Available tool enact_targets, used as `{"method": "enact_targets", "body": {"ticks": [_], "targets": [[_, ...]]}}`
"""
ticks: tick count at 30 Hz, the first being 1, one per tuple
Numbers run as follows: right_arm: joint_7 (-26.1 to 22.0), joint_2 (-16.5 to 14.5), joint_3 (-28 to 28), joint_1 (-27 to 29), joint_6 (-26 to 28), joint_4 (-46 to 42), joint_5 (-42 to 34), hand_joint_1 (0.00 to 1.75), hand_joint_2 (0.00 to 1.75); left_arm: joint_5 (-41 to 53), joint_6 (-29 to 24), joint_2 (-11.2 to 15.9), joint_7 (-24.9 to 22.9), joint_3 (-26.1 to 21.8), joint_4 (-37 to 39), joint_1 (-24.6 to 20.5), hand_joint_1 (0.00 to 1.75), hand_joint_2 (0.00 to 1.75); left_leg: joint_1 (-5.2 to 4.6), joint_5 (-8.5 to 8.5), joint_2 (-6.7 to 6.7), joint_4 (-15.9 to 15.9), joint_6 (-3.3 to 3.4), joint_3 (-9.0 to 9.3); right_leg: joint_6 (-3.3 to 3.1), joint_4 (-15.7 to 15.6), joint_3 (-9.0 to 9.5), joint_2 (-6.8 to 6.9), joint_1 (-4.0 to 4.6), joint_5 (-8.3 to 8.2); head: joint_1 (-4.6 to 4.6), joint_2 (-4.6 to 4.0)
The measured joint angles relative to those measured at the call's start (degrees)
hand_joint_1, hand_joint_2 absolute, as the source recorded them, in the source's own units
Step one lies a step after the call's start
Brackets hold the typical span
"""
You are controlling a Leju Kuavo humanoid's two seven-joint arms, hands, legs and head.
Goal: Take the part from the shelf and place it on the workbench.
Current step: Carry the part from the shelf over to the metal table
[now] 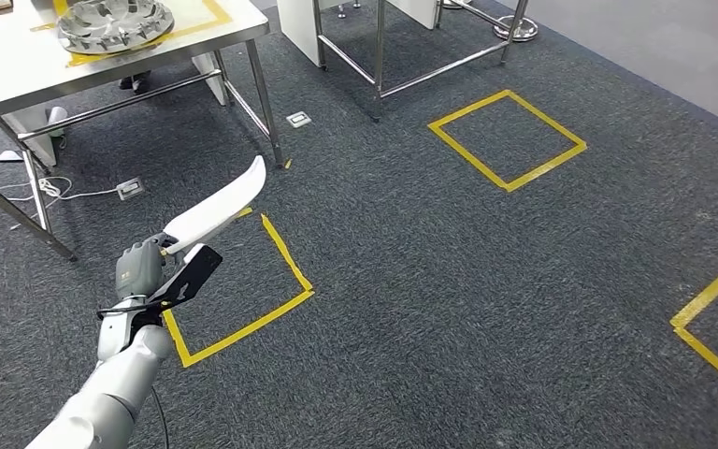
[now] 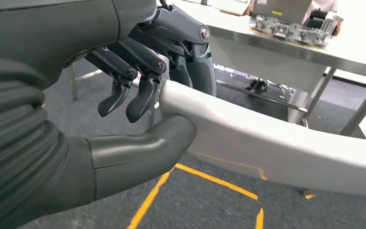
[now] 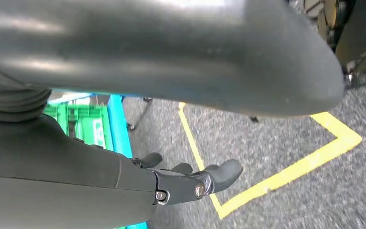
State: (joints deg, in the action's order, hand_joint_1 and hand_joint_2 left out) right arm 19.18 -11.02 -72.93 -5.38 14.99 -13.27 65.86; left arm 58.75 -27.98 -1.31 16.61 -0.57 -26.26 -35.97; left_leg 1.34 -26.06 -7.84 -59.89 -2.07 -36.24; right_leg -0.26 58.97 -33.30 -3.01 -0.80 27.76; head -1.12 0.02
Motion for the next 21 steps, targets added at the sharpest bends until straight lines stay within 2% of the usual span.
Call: {"method": "enact_targets", "body": {"ticks": [1, 3, 4, 5, 6, 7, 8, 9, 10, 11, 12, 14, 15, 16, 18, 19, 20, 21], "targets": [[-0.01, 0.00, -0.01, 0.02, -0.07, 0.00, 0.02, 0.00, 0.00, -0.53, 0.26, 0.17, 0.58, -0.22, -0.02, -0.04, 1.55, 1.75, -0.15, -0.87, 1.78, -1.35, -0.21, -0.69, -0.41, -0.32, 0.23, 0.81, -0.07, -0.12, 0.21, 0.00], [-0.02, 0.01, -0.01, 0.14, -0.27, 0.00, 0.05, 0.00, 0.00, -1.89, 0.91, 0.33, 1.99, -0.82, -0.10, -0.09, 1.55, 1.75, -0.40, -4.09, 5.88, -7.42, -0.50, -3.51, -1.04, -0.59, 0.51, 2.45, 0.03, -0.09, 0.60, 0.00], [-0.03, 0.01, -0.01, 0.21, -0.37, 0.00, 0.07, 0.00, 0.00, -2.48, 1.24, 0.39, 2.51, -1.14, -0.14, 0.00, 1.55, 1.75, -0.39, -5.60, 6.75, -11.06, -0.65, -5.23, -1.15, -0.57, 0.55, 3.27, 0.10, -0.01, 0.64, 0.00], [-0.02, 0.02, -0.01, 0.26, -0.43, 0.00, 0.09, 0.00, 0.00, -2.87, 1.50, 0.50, 2.82, -1.40, -0.15, 0.20, 1.55, 1.75, -0.37, -6.39, 7.17, -13.76, -0.78, -6.50, -1.21, -0.55, 0.60, 4.08, 0.15, 0.08, 0.64, 0.00], [-0.02, 0.02, -0.01, 0.28, -0.48, 0.00, 0.11, 0.00, 0.00, -3.15, 1.72, 0.65, 3.00, -1.64, -0.14, 0.44, 1.55, 1.75, -0.37, -6.16, 7.40, -14.62, -0.85, -6.86, -1.21, -0.53, 0.65, 4.88, 0.16, 0.18, 0.64, 0.00], [-0.02, 0.02, -0.01, 0.28, -0.52, 0.00, 0.14, 0.00, 0.00, -3.37, 1.99, 0.82, 3.13, -1.87, -0.14, 0.63, 1.55, 1.75, -0.37, -4.84, 7.65, -13.14, -0.86, -6.04, -1.14, -0.48, 0.74, 5.64, 0.16, 0.30, 0.65, 0.00], [-0.01, 0.01, -0.01, 0.25, -0.56, 0.00, 0.17, 0.00, 0.00, -3.54, 2.20, 0.97, 3.26, -2.12, -0.17, 0.76, 1.55, 1.75, -0.39, -2.93, 8.26, -9.83, -0.79, -4.23, -1.02, -0.40, 0.88, 6.39, 0.17, 0.48, 0.65, 0.00], [-0.01, 0.01, -0.01, 0.23, -0.59, 0.00, 0.20, 0.00, 0.00, -3.67, 2.31, 1.09, 3.40, -2.35, -0.23, 0.81, 1.55, 1.75, -0.57, -1.45, 9.52, -5.90, -0.67, -2.10, -0.81, -0.30, 1.02, 7.14, 0.27, 0.71, 0.65, 0.00], [-0.02, 0.02, -0.01, 0.20, -0.61, 0.00, 0.25, 0.00, 0.00, -3.75, 2.39, 1.15, 3.53, -2.51, -0.31, 0.80, 1.55, 1.75, -0.77, -0.38, 10.54, -2.56, -0.30, -0.32, -0.54, -0.12, 1.14, 7.84, 0.44, 0.97, 0.67, 0.00], [-0.02, 0.03, -0.01, 0.18, -0.61, 0.00, 0.29, 0.00, 0.00, -3.79, 2.40, 1.19, 3.64, -2.61, -0.38, 0.82, 1.55, 1.75, -0.96, 0.02, 11.23, -0.52, 0.13, 0.74, -0.28, -0.02, 1.26, 8.47, 0.64, 1.17, 0.65, 0.00], [-0.03, 0.04, -0.01, 0.13, -0.62, 0.00, 0.35, 0.00, 0.00, -3.81, 2.39, 1.26, 3.71, -2.69, -0.44, 0.89, 1.55, 1.75, -1.16, -0.12, 11.38, 0.26, 0.57, 1.08, -0.02, 0.01, 1.38, 9.08, 0.85, 1.30, 0.65, 0.00], [-0.02, 0.05, -0.01, -0.04, -0.69, 0.00, 0.50, 0.00, 0.00, -3.85, 2.37, 1.55, 3.76, -2.87, -0.49, 1.21, 1.55, 1.75, -1.08, 0.07, 9.96, 0.40, 1.44, 0.99, 0.52, -0.08, 1.68, 9.89, 0.94, 1.52, 0.63, 0.00], [-0.01, 0.07, -0.01, -0.13, -0.74, 0.00, 0.57, 0.00, 0.00, -3.86, 2.35, 1.68, 3.76, -2.94, -0.55, 1.34, 1.55, 1.75, -0.95, 0.19, 9.32, 0.49, 1.76, 0.98, 0.86, 0.28, 1.65, 9.15, 0.81, 1.94, 0.62, 0.00], [-0.01, 0.07, -0.01, -0.19, -0.76, 0.00, 0.63, 0.00, 0.00, -3.87, 2.33, 1.76, 3.76, -2.99, -0.64, 1.41, 1.55, 1.75, -0.77, 0.32, 8.70, 0.59, 2.10, 0.97, 1.20, 1.56, 1.16, 7.75, 0.65, 2.90, 0.59, 0.00], [-0.03, 0.09, -0.01, -0.15, -0.79, 0.00, 0.68, 0.00, 0.00, -3.90, 2.27, 1.72, 3.77, -3.01, -0.82, 1.45, 1.55, 1.75, -0.54, 0.50, 7.49, 0.67, 2.55, 0.87, 1.66, 7.47, -1.50, 4.48, 0.36, 6.13, 0.52, 0.00], [-0.03, 0.09, -0.01, -0.07, -0.80, 0.00, 0.72, 0.00, 0.00, -3.93, 2.23, 1.69, 3.78, -3.03, -0.86, 1.53, 1.55, 1.75, -0.53, 0.55, 6.79, 0.66, 2.68, 0.80, 1.74, 11.47, -3.43, 3.73, 0.33, 7.83, 0.51, 0.00], [-0.02, 0.09, -0.01, 0.03, -0.80, 0.00, 0.76, 0.00, 0.00, -3.95, 2.13, 1.67, 3.79, -3.06, -0.87, 1.70, 1.55, 1.75, -0.54, 0.59, 6.02, 0.65, 2.72, 0.76, 1.76, 14.70, -5.07, 3.48, 0.33, 8.78, 0.52, 0.00], [-0.02, 0.10, -0.01, 0.11, -0.80, 0.00, 0.81, 0.00, 0.00, -3.92, 1.94, 1.66, 3.80, -3.15, -0.90, 1.92, 1.55, 1.75, -0.55, 0.62, 5.19, 0.62, 2.71, 0.73, 1.71, 16.29, -6.00, 3.38, 0.33, 8.74, 0.52, 0.00]]}}
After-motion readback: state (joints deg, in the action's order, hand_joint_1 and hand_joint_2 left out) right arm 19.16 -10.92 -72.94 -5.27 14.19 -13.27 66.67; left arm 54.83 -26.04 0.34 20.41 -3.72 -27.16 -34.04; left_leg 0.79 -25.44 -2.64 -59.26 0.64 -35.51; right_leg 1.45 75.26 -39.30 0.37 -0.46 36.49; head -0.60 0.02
